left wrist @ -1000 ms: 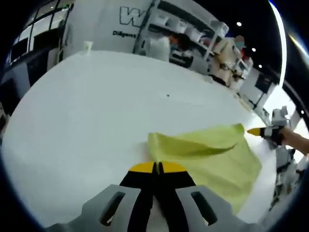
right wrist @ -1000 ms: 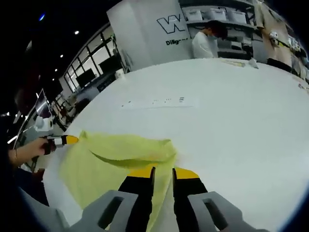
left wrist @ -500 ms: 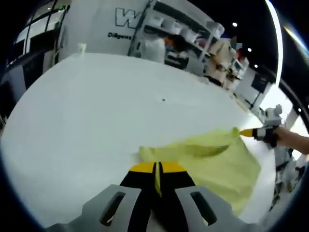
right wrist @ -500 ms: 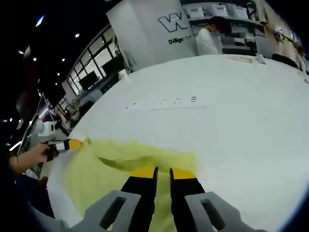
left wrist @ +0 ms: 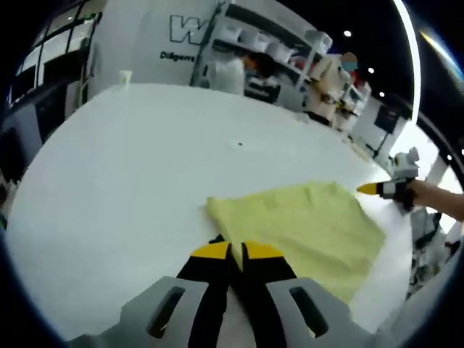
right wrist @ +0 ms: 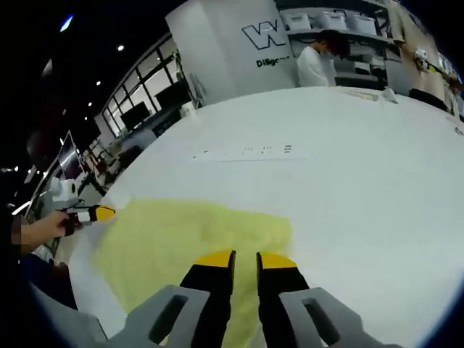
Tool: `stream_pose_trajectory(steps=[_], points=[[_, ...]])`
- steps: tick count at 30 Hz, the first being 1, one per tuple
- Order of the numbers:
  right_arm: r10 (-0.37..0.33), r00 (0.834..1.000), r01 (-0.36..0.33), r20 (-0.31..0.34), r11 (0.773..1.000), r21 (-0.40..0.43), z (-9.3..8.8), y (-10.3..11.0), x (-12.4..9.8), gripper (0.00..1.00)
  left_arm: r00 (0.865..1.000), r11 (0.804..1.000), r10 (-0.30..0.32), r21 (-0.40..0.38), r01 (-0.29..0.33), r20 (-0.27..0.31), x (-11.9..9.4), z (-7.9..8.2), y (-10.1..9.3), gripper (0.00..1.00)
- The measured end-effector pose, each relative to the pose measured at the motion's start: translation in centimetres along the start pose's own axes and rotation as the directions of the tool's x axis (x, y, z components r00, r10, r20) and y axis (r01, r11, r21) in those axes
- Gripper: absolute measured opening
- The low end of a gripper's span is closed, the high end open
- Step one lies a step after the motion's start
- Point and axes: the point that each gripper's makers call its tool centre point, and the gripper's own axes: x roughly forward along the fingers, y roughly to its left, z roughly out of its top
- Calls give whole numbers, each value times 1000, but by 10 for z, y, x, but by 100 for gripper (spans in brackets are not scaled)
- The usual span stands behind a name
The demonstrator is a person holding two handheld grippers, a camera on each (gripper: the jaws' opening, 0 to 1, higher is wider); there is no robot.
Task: Fold the garment on the visible template until the final outline fits inside the template.
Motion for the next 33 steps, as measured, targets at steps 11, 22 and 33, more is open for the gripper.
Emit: stream_pose_trajectory(steps=[11,22,33], points=[[47,999,-48,-17,997,-53,-25,24,-28,9,999,999,-38,5,38,-36,-36,-37,-21,20],[61,997,-65,-55,995,-82,-65,30,-54,12,995,998,-61,19,63,-76,-59,-74,-38,21],[61,994,-69,-95,994,-87,-92,31,-64,13,991,998,-68,5,69,-118,-62,-96,-44,15]])
